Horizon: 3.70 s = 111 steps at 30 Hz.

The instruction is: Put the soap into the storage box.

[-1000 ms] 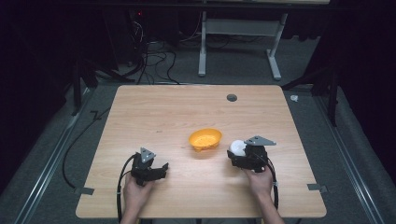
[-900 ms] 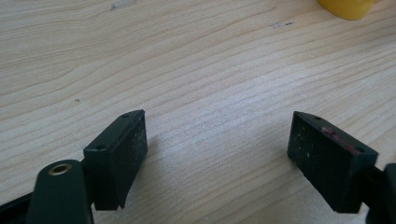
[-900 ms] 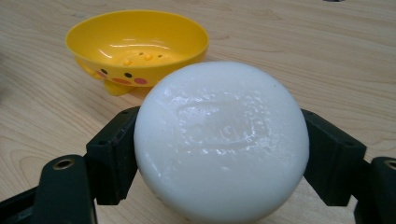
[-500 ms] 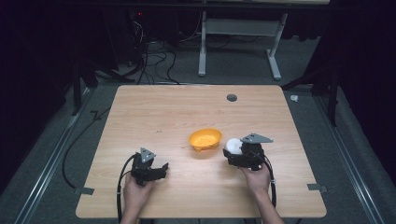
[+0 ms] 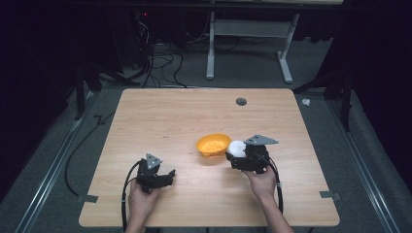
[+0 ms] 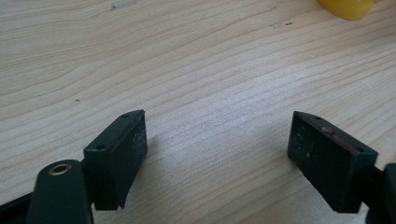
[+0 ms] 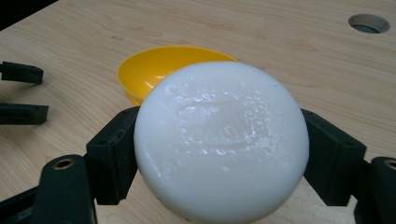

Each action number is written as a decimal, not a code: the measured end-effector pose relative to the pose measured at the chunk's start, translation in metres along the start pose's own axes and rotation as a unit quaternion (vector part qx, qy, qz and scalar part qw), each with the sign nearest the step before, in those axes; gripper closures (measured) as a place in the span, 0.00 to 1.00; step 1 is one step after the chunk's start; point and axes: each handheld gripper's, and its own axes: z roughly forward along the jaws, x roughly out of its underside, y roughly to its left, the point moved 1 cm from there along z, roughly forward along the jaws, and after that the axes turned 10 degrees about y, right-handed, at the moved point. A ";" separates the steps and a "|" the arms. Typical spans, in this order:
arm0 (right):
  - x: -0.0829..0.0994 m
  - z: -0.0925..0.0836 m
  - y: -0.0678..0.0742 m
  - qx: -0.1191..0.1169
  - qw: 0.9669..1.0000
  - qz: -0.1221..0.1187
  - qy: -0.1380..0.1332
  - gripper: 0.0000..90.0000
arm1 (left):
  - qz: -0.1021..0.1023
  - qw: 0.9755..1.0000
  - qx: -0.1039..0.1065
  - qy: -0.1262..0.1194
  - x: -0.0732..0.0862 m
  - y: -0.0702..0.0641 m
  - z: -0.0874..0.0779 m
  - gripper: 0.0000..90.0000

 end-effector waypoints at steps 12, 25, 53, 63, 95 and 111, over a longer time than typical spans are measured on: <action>-0.013 0.003 0.007 -0.023 1.000 -0.011 -0.002 0.26 | 0.000 1.000 0.000 0.000 0.000 0.000 0.000 0.23; -0.032 0.008 0.012 -0.035 0.999 -0.023 0.004 0.26 | 0.000 1.000 0.001 0.000 0.000 0.000 0.000 0.23; -0.058 0.029 0.021 -0.058 0.998 -0.030 0.015 0.26 | 0.000 1.000 0.000 0.000 0.000 0.000 0.000 0.23; -0.063 0.037 0.022 -0.053 0.998 -0.033 0.026 0.26 | 0.000 1.000 0.001 0.000 0.000 0.000 0.000 0.23; -0.065 0.077 0.013 -0.029 0.996 -0.034 0.075 0.26 | 0.000 1.000 0.001 0.000 0.000 0.000 0.000 0.23; -0.060 0.085 0.013 -0.014 0.994 -0.039 0.098 0.26 | 0.001 1.000 0.001 0.000 0.000 0.000 0.000 0.23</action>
